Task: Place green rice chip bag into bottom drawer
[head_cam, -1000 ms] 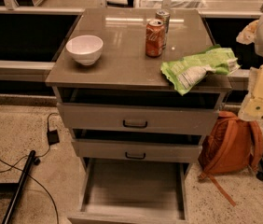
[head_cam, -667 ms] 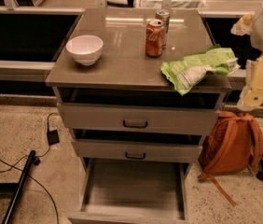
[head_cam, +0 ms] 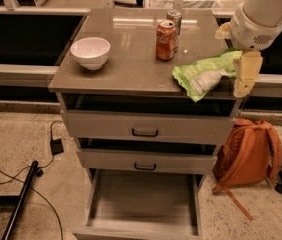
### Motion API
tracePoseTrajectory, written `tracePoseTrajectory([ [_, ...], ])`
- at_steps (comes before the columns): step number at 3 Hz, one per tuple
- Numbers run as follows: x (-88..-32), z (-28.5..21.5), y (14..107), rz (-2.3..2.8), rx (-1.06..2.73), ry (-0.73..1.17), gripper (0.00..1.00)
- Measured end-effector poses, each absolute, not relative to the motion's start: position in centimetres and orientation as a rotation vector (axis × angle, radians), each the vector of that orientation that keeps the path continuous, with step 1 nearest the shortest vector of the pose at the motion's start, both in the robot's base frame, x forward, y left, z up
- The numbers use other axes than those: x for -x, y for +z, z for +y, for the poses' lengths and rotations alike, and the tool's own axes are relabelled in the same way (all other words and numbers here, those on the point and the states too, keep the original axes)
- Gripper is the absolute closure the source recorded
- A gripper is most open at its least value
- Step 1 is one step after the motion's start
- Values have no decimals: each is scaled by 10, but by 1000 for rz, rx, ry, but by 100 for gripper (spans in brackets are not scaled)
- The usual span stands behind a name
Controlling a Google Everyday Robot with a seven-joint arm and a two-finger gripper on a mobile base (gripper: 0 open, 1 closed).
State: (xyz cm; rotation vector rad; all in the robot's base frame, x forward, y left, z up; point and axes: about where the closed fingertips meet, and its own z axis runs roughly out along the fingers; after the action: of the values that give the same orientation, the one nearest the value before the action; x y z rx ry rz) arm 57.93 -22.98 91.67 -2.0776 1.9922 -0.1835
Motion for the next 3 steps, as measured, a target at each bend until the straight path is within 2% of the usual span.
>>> tracePoseTrajectory([
  [1, -620, -237, 859, 1971, 2153, -93, 3],
  [3, -627, -209, 845, 1814, 2178, 22, 49],
])
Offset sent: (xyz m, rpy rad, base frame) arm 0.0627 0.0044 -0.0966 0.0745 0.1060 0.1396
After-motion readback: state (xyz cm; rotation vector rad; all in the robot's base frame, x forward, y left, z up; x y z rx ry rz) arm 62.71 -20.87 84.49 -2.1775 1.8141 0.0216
